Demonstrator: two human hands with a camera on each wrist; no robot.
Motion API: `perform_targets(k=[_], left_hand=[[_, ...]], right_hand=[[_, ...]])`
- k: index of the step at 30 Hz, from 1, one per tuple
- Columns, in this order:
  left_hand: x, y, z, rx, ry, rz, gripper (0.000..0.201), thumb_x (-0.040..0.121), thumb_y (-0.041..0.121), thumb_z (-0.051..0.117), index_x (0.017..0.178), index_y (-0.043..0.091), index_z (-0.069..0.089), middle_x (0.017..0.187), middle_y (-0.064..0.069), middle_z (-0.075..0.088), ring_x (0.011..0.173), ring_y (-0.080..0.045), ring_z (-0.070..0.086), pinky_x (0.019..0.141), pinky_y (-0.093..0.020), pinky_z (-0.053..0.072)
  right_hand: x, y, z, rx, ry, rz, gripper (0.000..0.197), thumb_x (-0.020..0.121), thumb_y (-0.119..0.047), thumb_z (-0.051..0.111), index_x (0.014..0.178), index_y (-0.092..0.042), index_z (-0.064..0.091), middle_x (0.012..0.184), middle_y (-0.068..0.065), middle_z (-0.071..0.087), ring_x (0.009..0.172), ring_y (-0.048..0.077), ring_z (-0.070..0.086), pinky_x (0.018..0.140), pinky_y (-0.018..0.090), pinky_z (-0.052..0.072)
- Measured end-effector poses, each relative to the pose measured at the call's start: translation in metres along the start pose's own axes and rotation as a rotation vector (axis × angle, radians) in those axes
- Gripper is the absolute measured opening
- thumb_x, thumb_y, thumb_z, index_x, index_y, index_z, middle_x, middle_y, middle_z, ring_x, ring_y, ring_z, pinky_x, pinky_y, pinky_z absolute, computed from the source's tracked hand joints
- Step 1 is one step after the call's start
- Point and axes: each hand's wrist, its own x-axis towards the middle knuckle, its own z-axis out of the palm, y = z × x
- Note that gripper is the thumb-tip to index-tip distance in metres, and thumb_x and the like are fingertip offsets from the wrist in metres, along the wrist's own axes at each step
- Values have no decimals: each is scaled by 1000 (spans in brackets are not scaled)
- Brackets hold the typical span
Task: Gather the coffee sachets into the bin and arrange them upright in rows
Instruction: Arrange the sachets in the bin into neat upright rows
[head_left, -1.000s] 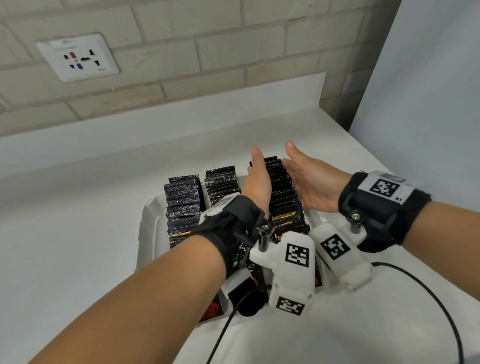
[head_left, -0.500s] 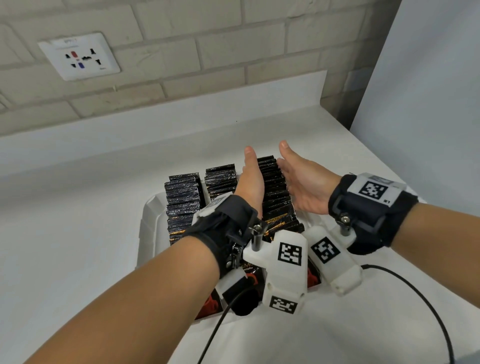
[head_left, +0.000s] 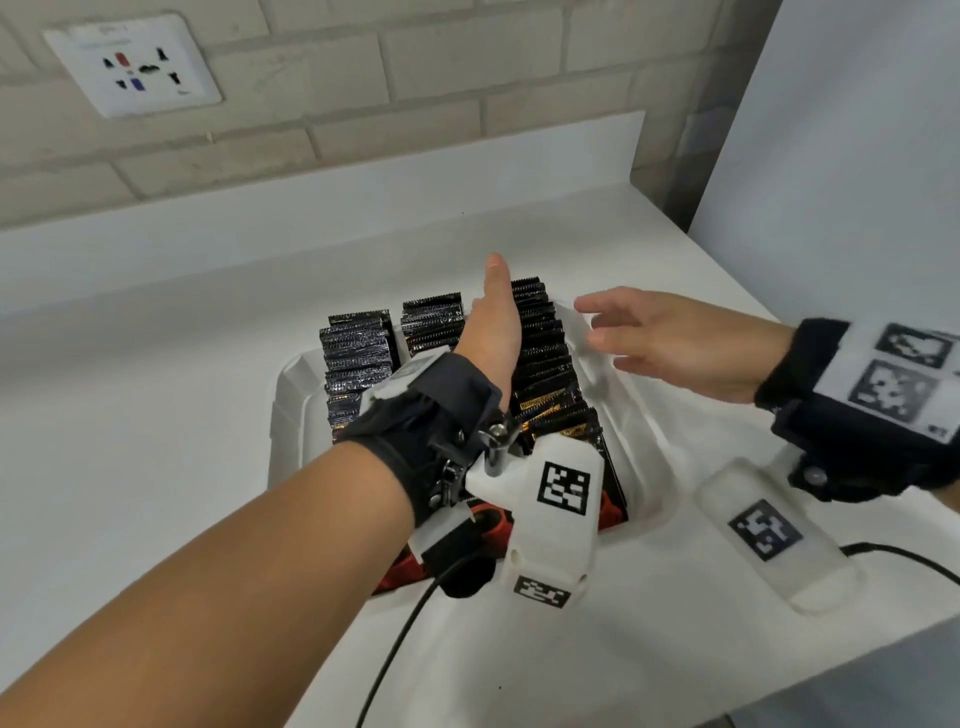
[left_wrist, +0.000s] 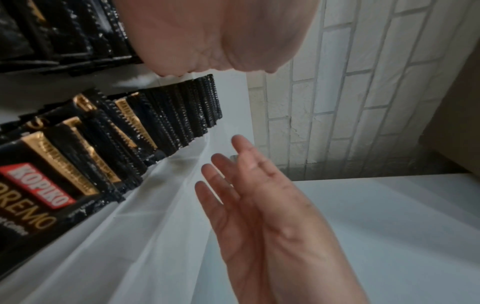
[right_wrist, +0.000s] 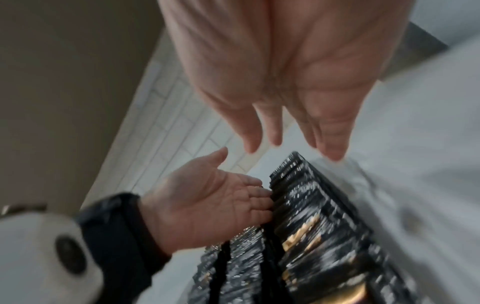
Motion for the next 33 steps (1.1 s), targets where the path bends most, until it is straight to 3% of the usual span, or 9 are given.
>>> perform_targets(k=[3, 5, 9, 16, 19, 23, 27, 30, 33], left_hand=[[-33, 18, 1, 80, -58, 34, 72, 92, 65, 24, 127, 8, 49, 128, -15, 55, 115, -28, 55, 97, -36, 43], [-38, 23, -2, 91, -71, 74, 65, 97, 55, 21, 145, 11, 28, 148, -9, 35, 134, -23, 35, 104, -31, 29], [-55, 37, -14, 196, -159, 231, 58, 99, 47, 25, 149, 20, 16, 156, 5, 20, 143, -12, 16, 111, -27, 14], [-78, 40, -63, 336, -179, 291, 30, 93, 28, 50, 123, 27, 53, 134, 7, 51, 127, -10, 44, 114, -32, 28], [-83, 36, -84, 313, -176, 274, 14, 91, 24, 54, 100, 32, 60, 122, 6, 59, 119, -11, 51, 110, -32, 34], [-87, 28, -106, 355, -189, 265, 27, 70, 36, 62, 97, 36, 65, 112, 10, 67, 109, -7, 59, 104, -31, 40], [-95, 14, -103, 434, -239, 205, 27, 69, 39, 72, 96, 40, 65, 105, 16, 70, 104, -4, 63, 102, -33, 42], [-94, 0, -88, 546, -287, 120, 37, 84, 35, 63, 120, 40, 54, 123, 16, 60, 114, -3, 55, 108, -35, 37], [-89, -16, -67, 505, -376, 1, 77, 82, 39, 63, 147, 22, 25, 146, 6, 39, 130, -8, 40, 113, -36, 30]], right_hand=[[-13, -1, -6, -350, -43, -132, 17, 93, -20, 51, 107, -27, 57, 97, -17, 58, 91, -9, 54, 71, 0, 37], [-20, -5, -5, -517, -156, -143, 14, 93, -24, 51, 93, -33, 61, 82, -25, 57, 75, -17, 53, 68, -1, 38], [-29, -5, 10, -868, -431, -64, 28, 96, -21, 41, 107, -28, 66, 94, -18, 61, 92, -1, 56, 84, 11, 41], [-22, 6, 43, -1078, -666, 3, 39, 96, -11, 33, 124, -19, 58, 122, -7, 58, 107, 12, 52, 92, 20, 37], [-14, 8, 49, -1082, -697, 5, 37, 95, -10, 32, 119, -14, 60, 111, -3, 59, 98, 18, 52, 91, 28, 43], [-8, 6, 51, -1055, -637, -10, 40, 97, -13, 30, 129, -20, 54, 129, -10, 53, 106, 13, 52, 99, 27, 40], [-5, 6, 50, -1032, -620, -24, 40, 99, -16, 30, 134, -21, 49, 138, -10, 47, 114, 6, 45, 90, 14, 29], [-5, 9, 51, -1001, -626, -20, 39, 100, -17, 30, 134, -22, 48, 140, -11, 45, 123, 9, 42, 94, 14, 26], [-7, 12, 52, -958, -613, -23, 39, 99, -16, 33, 132, -21, 52, 136, -11, 49, 120, 10, 44, 98, 16, 29]])
